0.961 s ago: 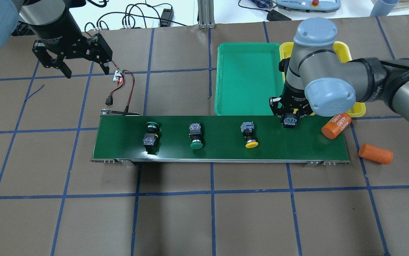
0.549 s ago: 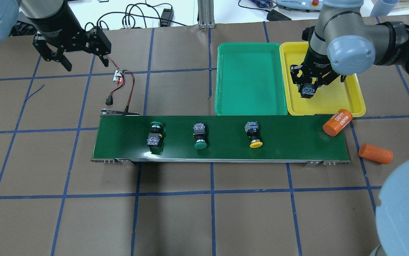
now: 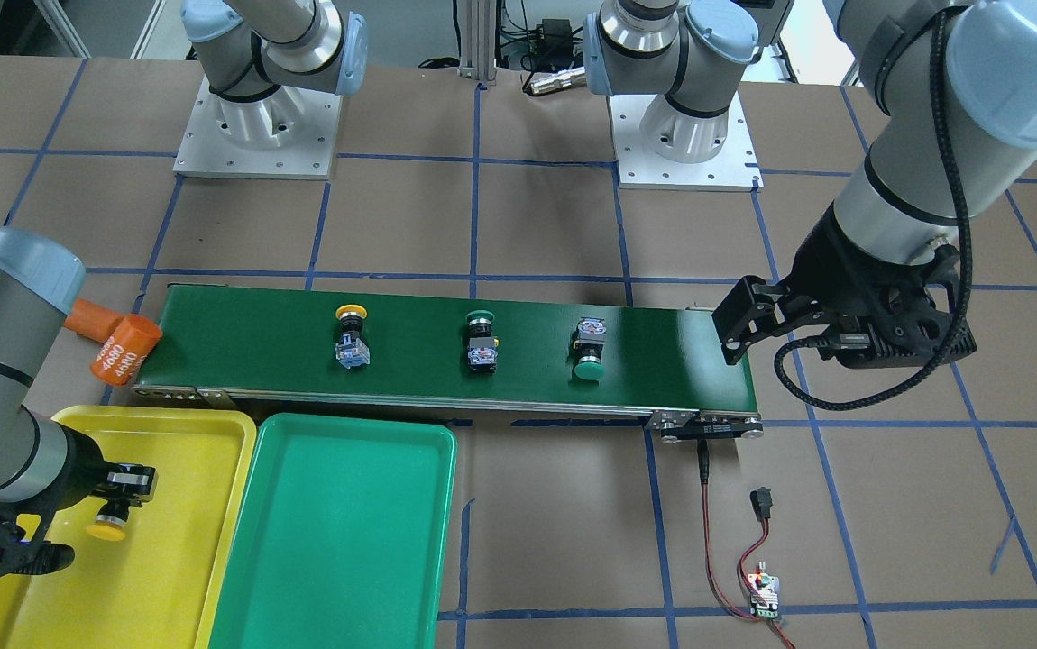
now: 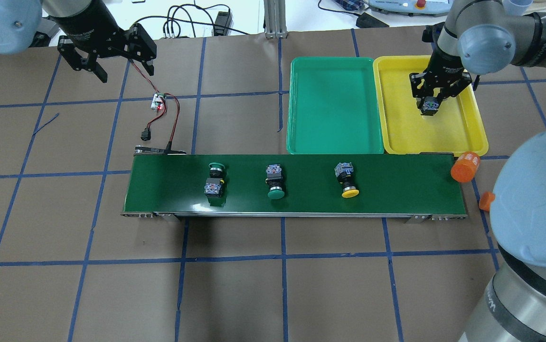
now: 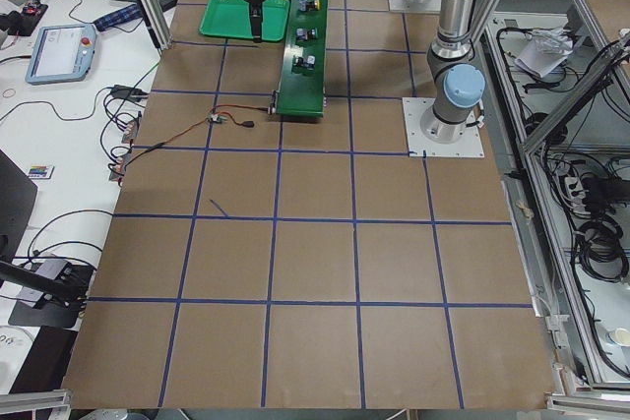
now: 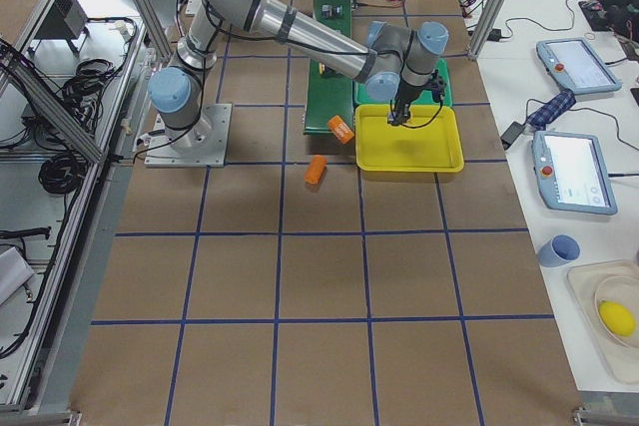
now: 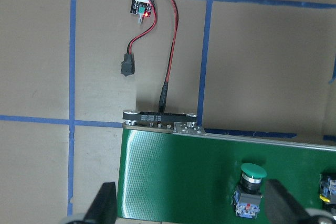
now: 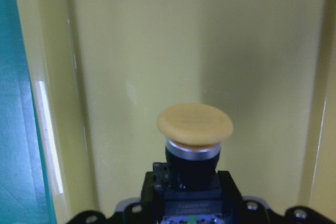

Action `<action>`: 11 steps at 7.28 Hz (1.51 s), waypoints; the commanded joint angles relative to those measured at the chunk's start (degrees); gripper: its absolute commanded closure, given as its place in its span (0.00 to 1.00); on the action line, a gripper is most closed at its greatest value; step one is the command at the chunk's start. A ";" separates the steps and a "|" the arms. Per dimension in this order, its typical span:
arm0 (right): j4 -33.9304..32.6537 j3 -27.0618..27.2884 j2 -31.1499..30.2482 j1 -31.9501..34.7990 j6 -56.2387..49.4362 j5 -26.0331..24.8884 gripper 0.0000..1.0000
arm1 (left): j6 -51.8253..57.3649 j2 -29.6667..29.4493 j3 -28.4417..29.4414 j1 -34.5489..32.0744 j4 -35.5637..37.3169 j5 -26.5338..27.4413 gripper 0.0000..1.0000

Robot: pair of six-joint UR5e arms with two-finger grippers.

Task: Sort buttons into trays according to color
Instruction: 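Carry the yellow-capped button into the yellow tray and open the right gripper, then return the right gripper to the belt end and grasp the next yellow-capped button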

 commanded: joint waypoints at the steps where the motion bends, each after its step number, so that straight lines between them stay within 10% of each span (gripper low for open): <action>1: 1.48 -0.17 0.56 -0.15 -2.69 -0.52 0.25 | 0.01 1.35 1.14 0.06 -0.65 -0.10 0.00; 2: 2.72 -0.17 0.21 0.11 -2.43 -0.26 0.00 | 0.01 1.45 1.41 0.06 -0.91 -0.09 0.00; 5: 10.26 1.40 -4.07 0.29 -2.34 0.00 0.00 | -0.34 1.79 1.58 -0.03 -0.91 -0.53 0.00; 11: 5.47 22.31 -20.96 5.74 -1.28 2.71 0.00 | -0.43 1.72 4.30 -0.12 -1.70 -0.53 0.00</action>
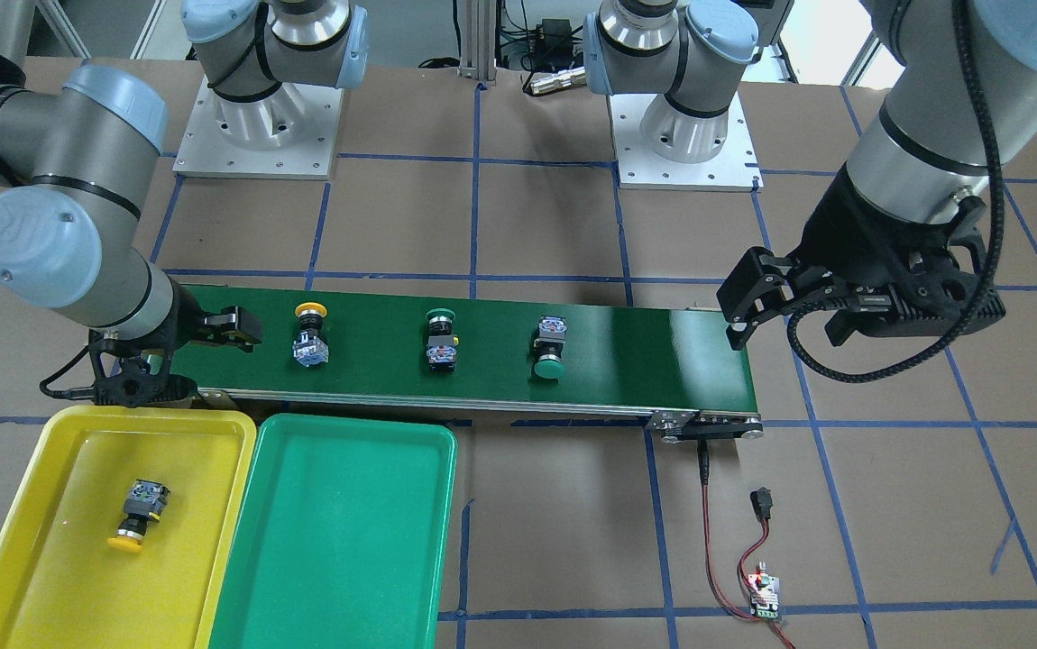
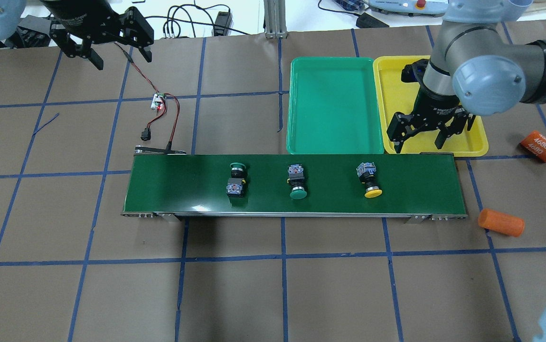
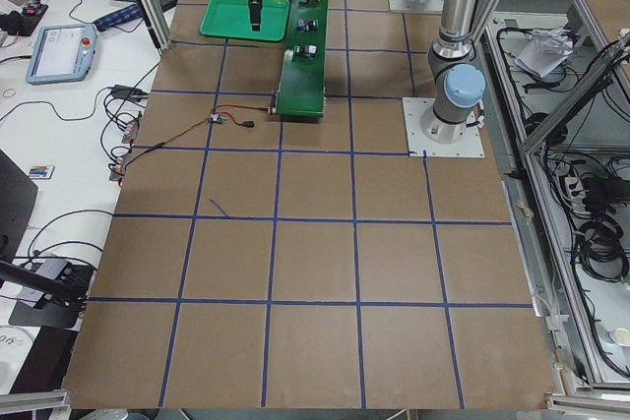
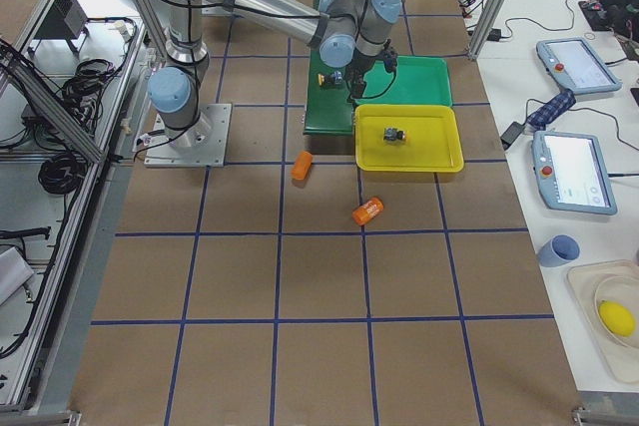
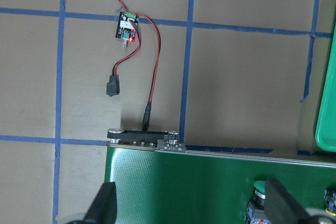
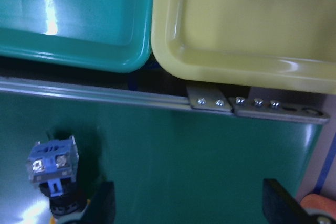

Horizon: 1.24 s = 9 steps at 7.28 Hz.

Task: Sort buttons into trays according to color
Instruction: 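Return the right gripper to the belt end and grasp the next yellow-capped button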

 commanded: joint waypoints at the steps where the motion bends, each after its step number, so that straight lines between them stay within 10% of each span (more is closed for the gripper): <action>1: -2.31 4.90 -2.76 0.45 0.23 3.25 0.00 | 0.00 -0.82 1.88 0.06 -1.09 0.14 0.00; 6: -7.73 7.02 -1.89 3.17 1.28 5.38 0.00 | 0.09 -1.00 2.49 0.06 -2.67 0.32 0.00; 9: -14.36 10.98 -1.36 3.18 1.02 4.15 0.77 | 0.79 0.38 1.63 -0.03 -3.64 0.32 0.00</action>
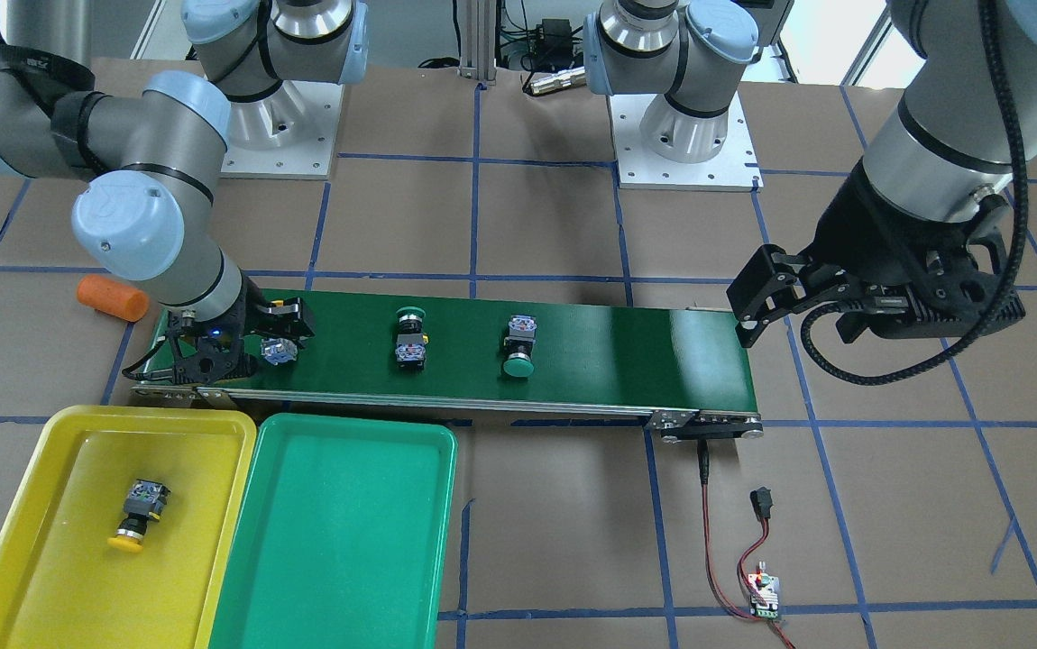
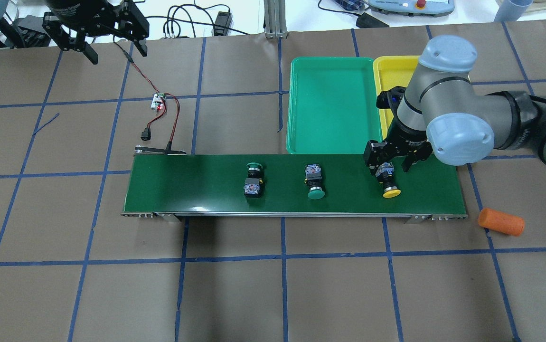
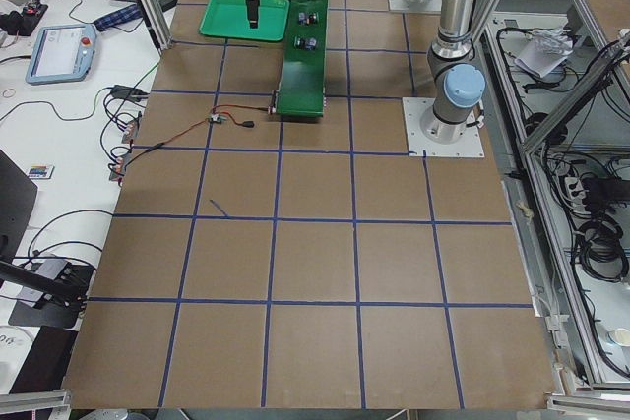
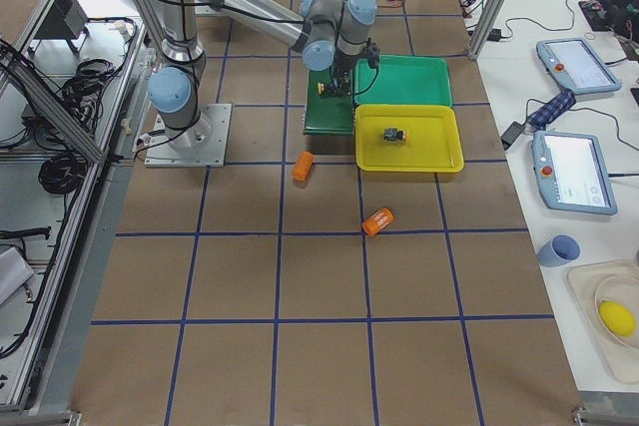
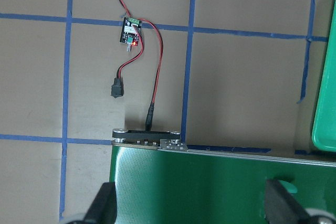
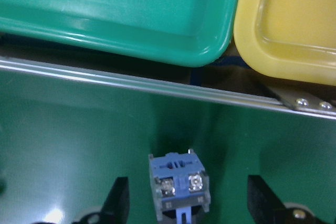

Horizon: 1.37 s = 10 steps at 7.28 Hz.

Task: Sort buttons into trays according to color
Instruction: 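Return the right gripper to the belt end and grasp the next yellow-capped button, then lower the yellow-capped button into the yellow tray and release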

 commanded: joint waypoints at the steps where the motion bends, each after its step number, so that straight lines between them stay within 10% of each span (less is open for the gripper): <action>1: -1.65 0.65 0.07 0.04 -0.29 -0.36 0.88 | 1.15 3.88 -3.46 -0.49 -1.86 0.23 0.00; 3: -2.00 -2.67 0.07 -0.13 -0.64 -1.84 0.90 | 1.16 6.36 -8.56 -0.58 -1.00 0.50 0.00; 6: -0.86 -21.36 12.15 -3.62 -3.87 -6.41 0.88 | 1.07 5.33 -8.15 -0.15 -0.61 0.84 0.00; 9: -2.78 -24.75 18.51 -12.52 -15.39 -5.63 0.84 | 1.07 3.65 -2.37 0.03 -3.09 1.03 0.00; 10: -3.22 -24.76 19.13 -12.61 -15.41 -5.72 0.57 | 0.98 3.65 -2.78 0.03 -4.32 1.20 0.00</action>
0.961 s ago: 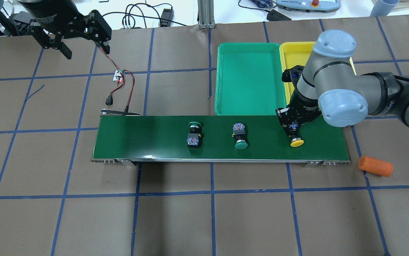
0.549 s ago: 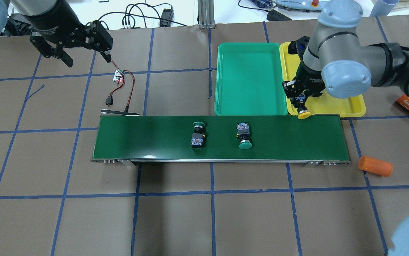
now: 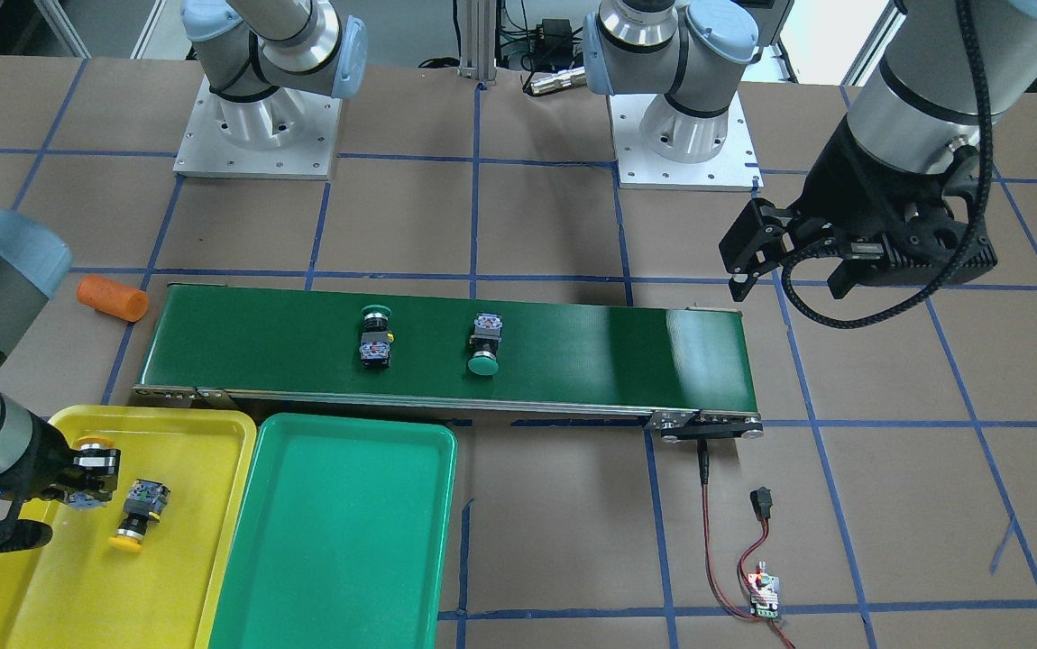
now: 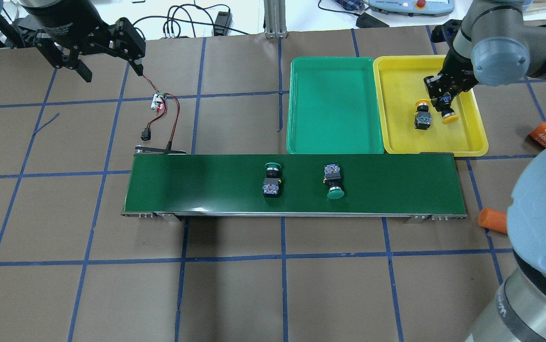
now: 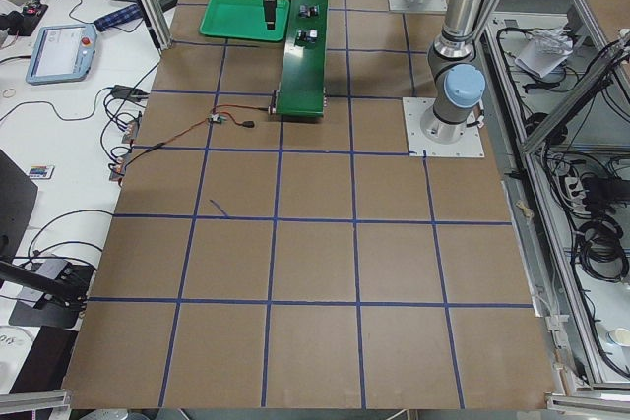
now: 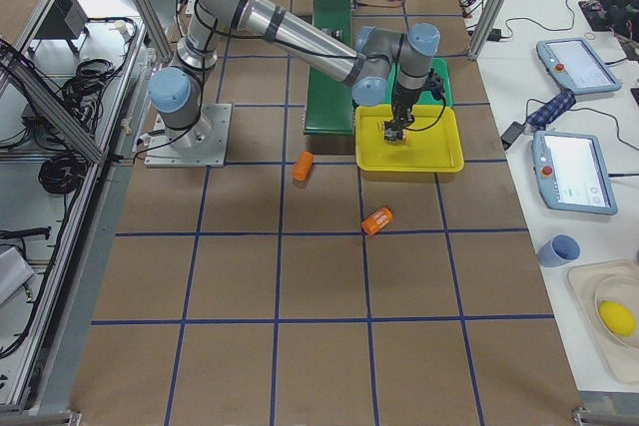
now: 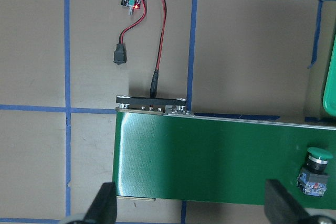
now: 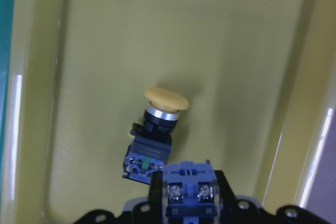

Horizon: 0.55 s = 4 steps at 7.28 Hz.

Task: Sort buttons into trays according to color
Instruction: 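Lower the yellow-capped button into the yellow tray and release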

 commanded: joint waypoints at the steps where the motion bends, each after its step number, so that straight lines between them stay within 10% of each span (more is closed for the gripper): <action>1: -0.12 -0.15 1.03 -0.70 -1.35 -0.33 0.01 | -0.41 -0.38 1.22 -0.09 -1.48 -0.56 0.00; 4: 7.47 0.99 -2.98 -0.35 -1.43 -0.16 0.00 | -0.15 -0.55 0.70 -0.18 -1.04 -0.38 0.00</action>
